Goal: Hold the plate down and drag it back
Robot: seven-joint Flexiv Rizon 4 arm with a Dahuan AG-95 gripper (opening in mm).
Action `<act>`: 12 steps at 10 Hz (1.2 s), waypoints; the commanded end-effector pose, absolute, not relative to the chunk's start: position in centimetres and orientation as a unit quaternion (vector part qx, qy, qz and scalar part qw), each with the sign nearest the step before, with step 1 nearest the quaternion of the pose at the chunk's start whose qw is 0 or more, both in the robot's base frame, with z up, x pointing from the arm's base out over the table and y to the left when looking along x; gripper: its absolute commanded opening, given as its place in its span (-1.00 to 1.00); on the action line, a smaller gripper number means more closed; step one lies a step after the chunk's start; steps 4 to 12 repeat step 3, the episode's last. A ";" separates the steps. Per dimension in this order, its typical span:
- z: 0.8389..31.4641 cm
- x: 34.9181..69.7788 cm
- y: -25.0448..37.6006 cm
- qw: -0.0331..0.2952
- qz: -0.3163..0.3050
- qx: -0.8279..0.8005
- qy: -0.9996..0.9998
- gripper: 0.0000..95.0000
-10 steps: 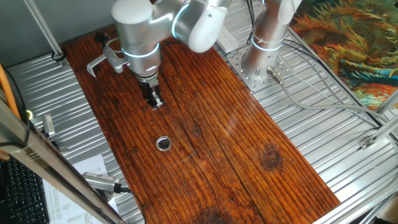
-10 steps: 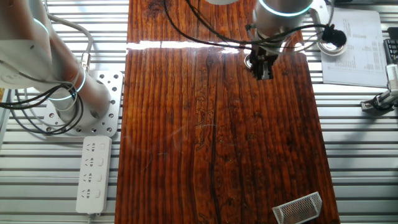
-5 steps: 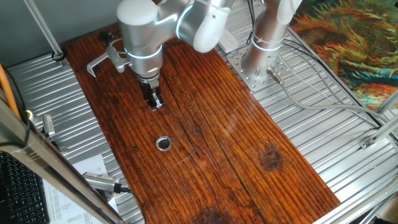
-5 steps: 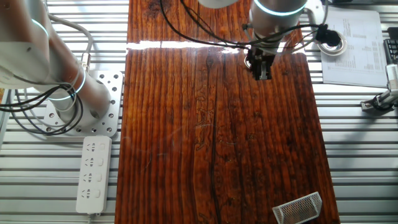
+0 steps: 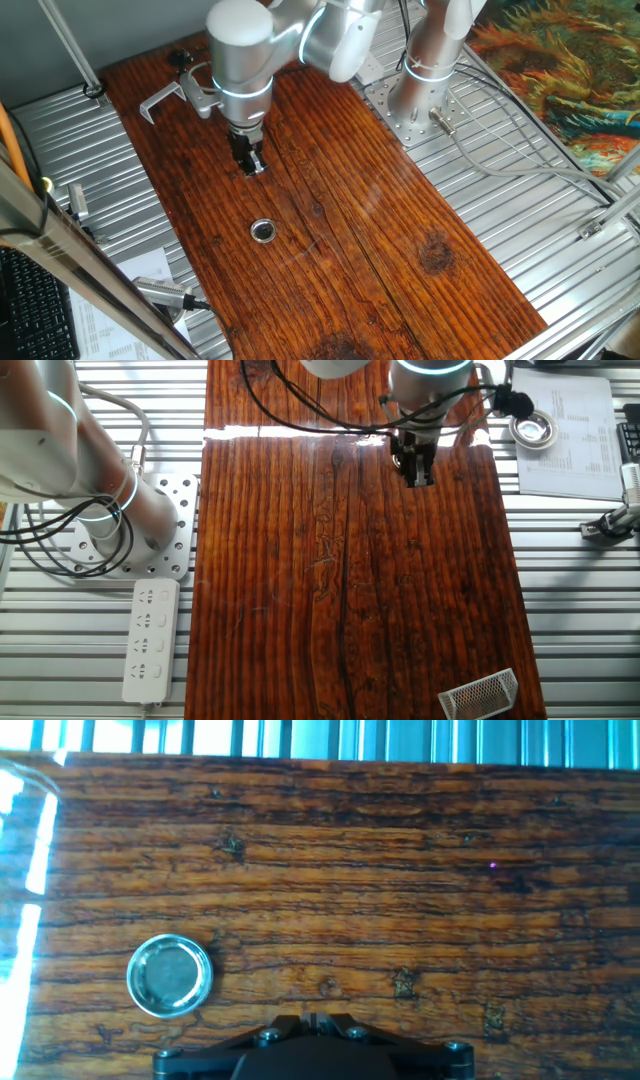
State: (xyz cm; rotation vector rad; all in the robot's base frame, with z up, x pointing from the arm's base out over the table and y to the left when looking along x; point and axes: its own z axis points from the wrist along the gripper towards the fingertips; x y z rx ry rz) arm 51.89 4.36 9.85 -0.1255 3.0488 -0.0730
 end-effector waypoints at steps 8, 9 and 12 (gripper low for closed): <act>9.9 51.9 4.4 0.044 -0.018 -0.041 0.998 -1.00; 9.9 51.9 4.4 0.044 -0.018 -0.041 0.998 -1.00; 9.9 51.9 4.4 0.044 -0.018 -0.041 0.998 -1.00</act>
